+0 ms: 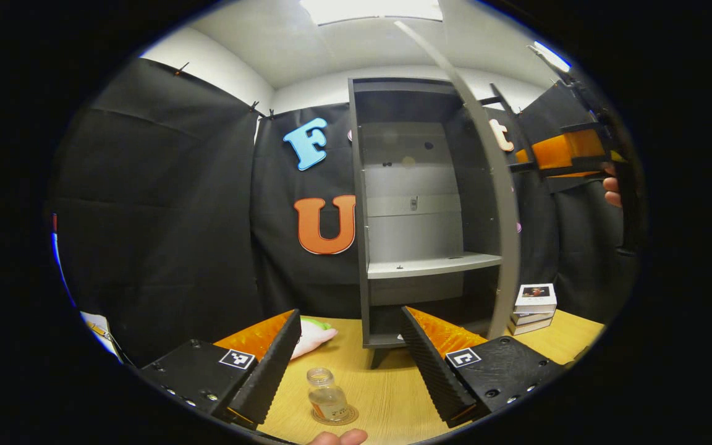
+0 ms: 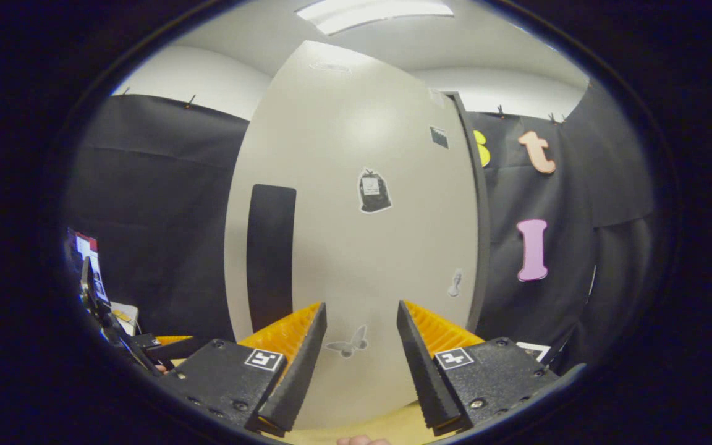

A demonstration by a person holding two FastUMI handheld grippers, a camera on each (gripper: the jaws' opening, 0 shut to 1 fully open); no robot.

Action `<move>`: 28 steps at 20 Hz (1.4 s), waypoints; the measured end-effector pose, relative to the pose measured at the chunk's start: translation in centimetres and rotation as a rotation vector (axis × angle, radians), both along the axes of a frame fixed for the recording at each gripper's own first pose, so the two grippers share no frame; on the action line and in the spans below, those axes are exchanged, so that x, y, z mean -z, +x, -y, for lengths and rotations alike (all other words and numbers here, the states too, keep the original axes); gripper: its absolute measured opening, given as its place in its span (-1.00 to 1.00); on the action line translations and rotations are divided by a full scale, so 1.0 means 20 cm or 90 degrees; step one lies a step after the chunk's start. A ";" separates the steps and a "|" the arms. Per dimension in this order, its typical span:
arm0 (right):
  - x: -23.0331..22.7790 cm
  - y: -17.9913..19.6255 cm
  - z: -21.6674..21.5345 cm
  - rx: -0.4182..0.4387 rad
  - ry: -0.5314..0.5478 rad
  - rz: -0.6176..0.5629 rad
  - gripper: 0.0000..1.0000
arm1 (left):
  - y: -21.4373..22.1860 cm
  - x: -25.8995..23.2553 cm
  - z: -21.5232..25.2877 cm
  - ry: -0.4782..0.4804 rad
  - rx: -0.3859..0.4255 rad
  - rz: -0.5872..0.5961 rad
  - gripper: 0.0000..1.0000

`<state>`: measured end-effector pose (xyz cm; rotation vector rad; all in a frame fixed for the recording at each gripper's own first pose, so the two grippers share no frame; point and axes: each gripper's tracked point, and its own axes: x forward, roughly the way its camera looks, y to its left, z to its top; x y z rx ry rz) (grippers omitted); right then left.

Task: Open the cabinet door with the right hand, grasp the bottle in the cabinet with the left hand and place it on the coaster, then close the cabinet door with the right hand.

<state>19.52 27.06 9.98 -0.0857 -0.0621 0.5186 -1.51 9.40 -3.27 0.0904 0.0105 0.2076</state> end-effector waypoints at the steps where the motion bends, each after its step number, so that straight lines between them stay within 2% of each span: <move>1: 0.02 0.04 -0.07 -0.008 -0.003 -0.005 0.51 | 0.00 0.01 -0.03 0.000 -0.004 0.000 0.92; 3: 0.05 0.13 -0.21 -0.022 -0.011 -0.008 0.52 | 0.00 0.02 -0.09 -0.005 -0.016 -0.002 0.92; 4: 0.07 0.17 -0.28 -0.029 -0.016 -0.008 0.48 | 0.00 0.03 -0.12 -0.009 -0.025 -0.004 1.00; 5: 0.07 0.21 -0.34 -0.033 -0.020 -0.008 0.52 | 0.00 0.04 -0.15 -0.014 -0.034 -0.008 0.92; 7: 0.08 0.28 -0.42 -0.024 -0.019 -0.005 0.52 | -0.01 0.05 -0.21 -0.024 -0.048 -0.009 0.92; 8: 0.09 0.30 -0.44 -0.017 -0.012 -0.005 0.48 | -0.01 0.05 -0.23 -0.026 -0.056 -0.009 0.92; 12: 0.09 0.42 -0.49 -0.017 0.033 -0.016 0.52 | -0.03 0.06 -0.29 -0.024 -0.078 -0.009 0.92; 14: 0.10 0.42 -0.48 -0.023 0.043 -0.022 0.48 | -0.02 0.04 -0.31 -0.015 -0.079 -0.002 0.92; 16: 0.09 0.42 -0.45 -0.020 0.053 -0.024 0.55 | -0.01 0.03 -0.29 -0.012 -0.074 0.003 0.92; 21: 0.11 0.30 -0.26 0.004 0.041 -0.011 0.56 | -0.01 0.01 -0.21 -0.016 -0.056 0.006 0.92; 25: 0.29 0.15 0.05 0.073 0.030 -0.016 0.55 | -0.02 0.00 -0.08 -0.016 -0.027 0.012 0.92; 28: 0.44 0.02 0.30 0.129 0.021 -0.060 0.56 | -0.01 0.01 0.06 -0.024 0.013 -0.002 0.92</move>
